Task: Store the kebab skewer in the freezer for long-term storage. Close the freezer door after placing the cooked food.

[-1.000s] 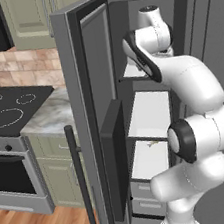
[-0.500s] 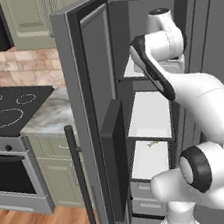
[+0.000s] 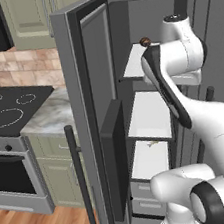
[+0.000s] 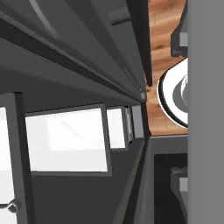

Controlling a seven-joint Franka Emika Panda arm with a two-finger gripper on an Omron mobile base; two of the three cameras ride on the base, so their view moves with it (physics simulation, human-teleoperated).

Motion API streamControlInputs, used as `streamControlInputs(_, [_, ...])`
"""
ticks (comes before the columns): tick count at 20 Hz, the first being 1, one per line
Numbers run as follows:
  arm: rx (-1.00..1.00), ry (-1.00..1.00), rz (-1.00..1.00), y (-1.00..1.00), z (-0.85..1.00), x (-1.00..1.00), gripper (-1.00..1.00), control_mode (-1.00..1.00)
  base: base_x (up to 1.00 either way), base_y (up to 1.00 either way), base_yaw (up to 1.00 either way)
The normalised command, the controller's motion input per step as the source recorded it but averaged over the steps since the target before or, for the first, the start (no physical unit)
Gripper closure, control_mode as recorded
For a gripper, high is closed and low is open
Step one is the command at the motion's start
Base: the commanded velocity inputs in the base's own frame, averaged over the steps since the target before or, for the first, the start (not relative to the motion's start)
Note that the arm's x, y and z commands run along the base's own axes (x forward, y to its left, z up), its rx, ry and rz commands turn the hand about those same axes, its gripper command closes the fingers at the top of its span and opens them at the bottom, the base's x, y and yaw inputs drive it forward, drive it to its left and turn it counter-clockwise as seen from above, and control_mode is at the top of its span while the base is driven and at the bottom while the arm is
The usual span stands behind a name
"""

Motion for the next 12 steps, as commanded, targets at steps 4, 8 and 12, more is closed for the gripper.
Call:
streamControlInputs(4, [0.01, 0.02, 0.10, -0.13, 0.00, -0.64, -1.00, -1.00, 0.00, 0.00, 0.00])
streamControlInputs(8, [0.00, 0.08, 0.14, -0.24, 0.00, -0.41, -1.00, -1.00, 0.00, 0.00, 0.00])
streamControlInputs(12, [0.00, 0.16, 0.15, -0.18, 0.00, -0.28, -1.00, -1.00, 0.00, 0.00, 0.00])
